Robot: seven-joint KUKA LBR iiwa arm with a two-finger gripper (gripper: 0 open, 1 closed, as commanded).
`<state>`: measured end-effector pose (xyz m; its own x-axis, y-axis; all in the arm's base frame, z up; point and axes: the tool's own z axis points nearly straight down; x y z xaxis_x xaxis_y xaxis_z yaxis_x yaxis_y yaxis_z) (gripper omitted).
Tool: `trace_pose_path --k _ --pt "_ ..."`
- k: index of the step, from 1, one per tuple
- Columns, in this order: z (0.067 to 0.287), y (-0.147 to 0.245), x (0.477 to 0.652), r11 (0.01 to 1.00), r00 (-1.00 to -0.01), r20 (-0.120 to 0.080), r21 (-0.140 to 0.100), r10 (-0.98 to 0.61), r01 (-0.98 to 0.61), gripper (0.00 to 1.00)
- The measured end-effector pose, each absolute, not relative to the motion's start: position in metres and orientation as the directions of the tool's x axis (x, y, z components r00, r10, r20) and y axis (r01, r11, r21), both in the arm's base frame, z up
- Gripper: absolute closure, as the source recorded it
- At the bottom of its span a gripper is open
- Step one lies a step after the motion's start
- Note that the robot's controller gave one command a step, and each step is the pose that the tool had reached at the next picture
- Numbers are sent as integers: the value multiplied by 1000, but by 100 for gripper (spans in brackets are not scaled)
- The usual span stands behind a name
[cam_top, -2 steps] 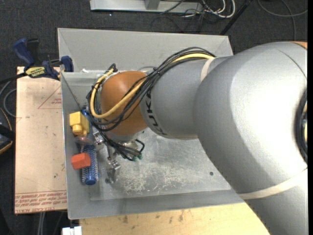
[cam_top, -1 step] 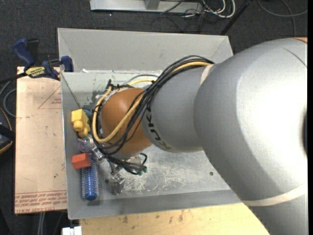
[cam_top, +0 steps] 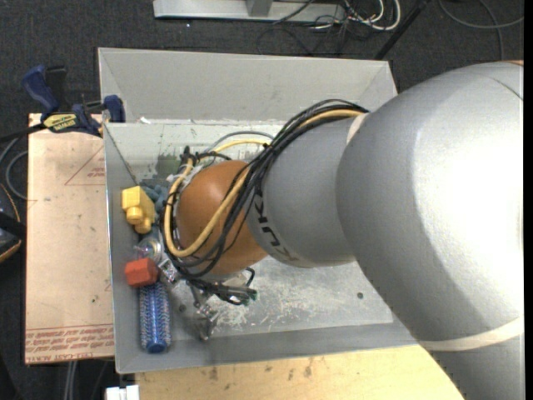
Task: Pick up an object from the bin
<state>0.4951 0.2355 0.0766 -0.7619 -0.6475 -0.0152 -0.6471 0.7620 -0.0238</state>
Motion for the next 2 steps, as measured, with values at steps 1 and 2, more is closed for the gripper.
trace_pose_path --k 1,2 --pt "94 233 490 574 -574 -7 -8 -819 -819 0" --pt "95 238 488 316 -316 7 -12 -949 -949 0"
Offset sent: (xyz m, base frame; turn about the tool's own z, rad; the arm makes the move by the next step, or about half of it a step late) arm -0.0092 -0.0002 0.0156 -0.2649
